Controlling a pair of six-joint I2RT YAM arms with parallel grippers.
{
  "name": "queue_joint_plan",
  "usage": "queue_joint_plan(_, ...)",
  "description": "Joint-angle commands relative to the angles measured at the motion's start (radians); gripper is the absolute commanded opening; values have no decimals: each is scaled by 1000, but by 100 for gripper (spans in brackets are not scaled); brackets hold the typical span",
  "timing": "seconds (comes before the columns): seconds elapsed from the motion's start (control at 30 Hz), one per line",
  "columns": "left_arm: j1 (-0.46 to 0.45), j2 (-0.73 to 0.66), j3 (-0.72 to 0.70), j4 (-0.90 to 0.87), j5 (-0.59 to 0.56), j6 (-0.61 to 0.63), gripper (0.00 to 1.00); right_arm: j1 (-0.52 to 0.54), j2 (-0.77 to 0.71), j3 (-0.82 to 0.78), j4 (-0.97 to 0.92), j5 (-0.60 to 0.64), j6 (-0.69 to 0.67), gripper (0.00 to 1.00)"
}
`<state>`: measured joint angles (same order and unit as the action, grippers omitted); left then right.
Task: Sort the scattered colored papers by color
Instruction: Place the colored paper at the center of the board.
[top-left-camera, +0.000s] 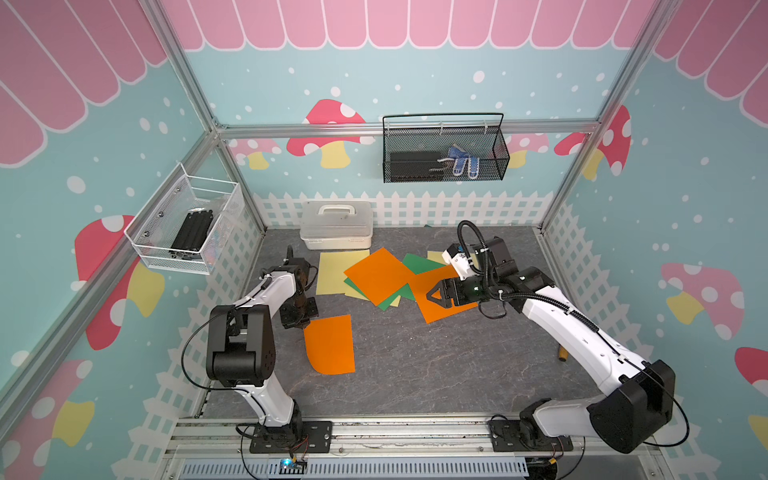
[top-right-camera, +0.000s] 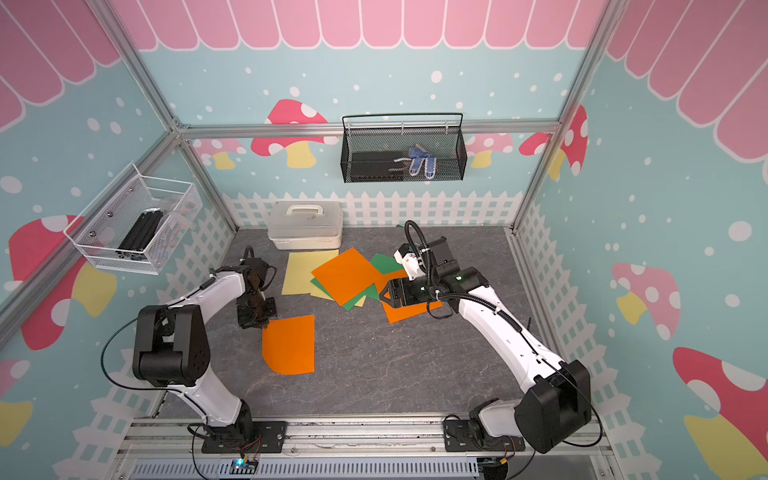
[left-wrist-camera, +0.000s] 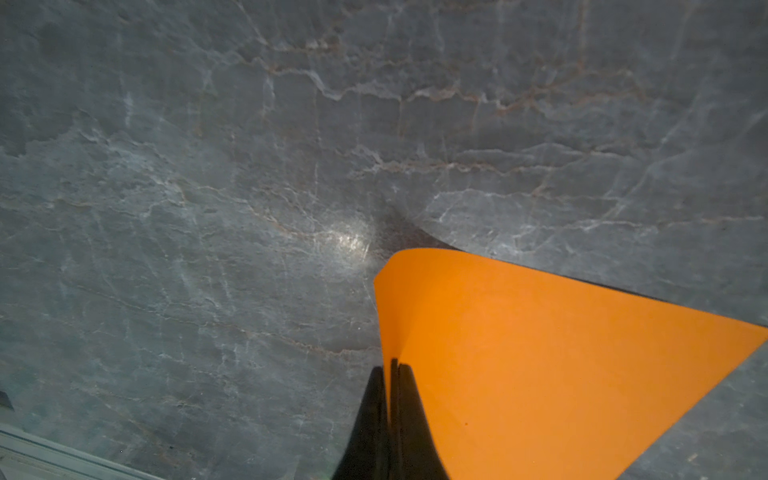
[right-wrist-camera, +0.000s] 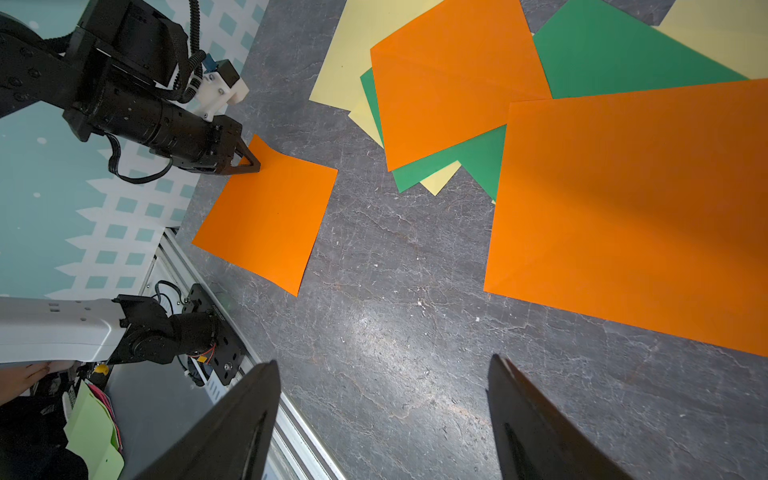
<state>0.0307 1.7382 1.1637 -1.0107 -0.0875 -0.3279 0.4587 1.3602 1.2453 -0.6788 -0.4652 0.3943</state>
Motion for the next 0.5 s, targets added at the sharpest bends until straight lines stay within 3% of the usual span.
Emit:
queue_joint_plan(0.0, 5, 24, 46, -4, -30, 28, 0, -3, 12, -9, 7, -7, -3, 81)
queue_joint_plan(0.27, 6, 41, 100, -23, -54, 49, 0, -3, 26, -12, 5, -10, -6, 81)
queue_joint_plan(0.47, 6, 37, 113, -31, -65, 55, 10, -3, 31, -12, 0, 3, -10, 81)
